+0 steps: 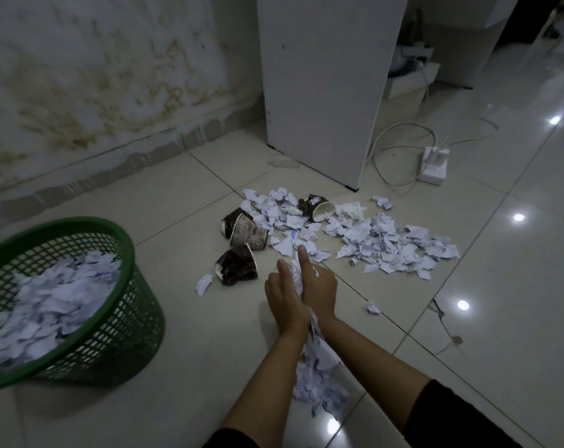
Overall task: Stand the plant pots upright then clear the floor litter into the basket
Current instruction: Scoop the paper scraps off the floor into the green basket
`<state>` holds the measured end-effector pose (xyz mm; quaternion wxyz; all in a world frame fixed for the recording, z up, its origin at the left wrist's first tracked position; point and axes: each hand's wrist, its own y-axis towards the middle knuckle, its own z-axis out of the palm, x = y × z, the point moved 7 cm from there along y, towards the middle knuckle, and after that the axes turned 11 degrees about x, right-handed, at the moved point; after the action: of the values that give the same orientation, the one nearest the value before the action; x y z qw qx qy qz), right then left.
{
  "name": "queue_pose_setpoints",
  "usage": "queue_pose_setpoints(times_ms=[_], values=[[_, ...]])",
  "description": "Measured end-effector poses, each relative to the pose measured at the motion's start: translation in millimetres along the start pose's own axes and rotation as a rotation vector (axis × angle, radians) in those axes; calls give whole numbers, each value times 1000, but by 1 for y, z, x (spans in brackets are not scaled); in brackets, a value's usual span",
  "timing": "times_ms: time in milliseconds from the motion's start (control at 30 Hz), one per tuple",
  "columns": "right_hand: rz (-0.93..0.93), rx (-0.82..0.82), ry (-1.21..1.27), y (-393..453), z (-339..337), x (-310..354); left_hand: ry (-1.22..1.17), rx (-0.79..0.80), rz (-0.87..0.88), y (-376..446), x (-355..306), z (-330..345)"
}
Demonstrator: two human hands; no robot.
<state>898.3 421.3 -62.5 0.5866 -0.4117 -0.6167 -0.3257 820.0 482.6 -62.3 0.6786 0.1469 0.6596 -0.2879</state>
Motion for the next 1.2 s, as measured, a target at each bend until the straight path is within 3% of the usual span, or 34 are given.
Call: queue_pose_setpoints(times_ms=[200, 400, 667, 900, 1033, 1200], values=[[65, 13, 38, 17, 4, 66, -37, -32, 75, 7, -83, 3], [-53, 67, 43, 29, 29, 157, 26, -133, 106, 23, -173, -16], [-157, 219, 38, 26, 155, 279, 32, -392, 213, 51, -296, -130], [-30, 328, 40, -16, 284, 241, 92, -516, 126, 55, -279, -256], [106, 430, 16, -33, 324, 205, 113, -483, 35, 59, -247, -299], [115, 571, -71, -45, 348, 184, 123, -429, -5, 71, -211, -337]])
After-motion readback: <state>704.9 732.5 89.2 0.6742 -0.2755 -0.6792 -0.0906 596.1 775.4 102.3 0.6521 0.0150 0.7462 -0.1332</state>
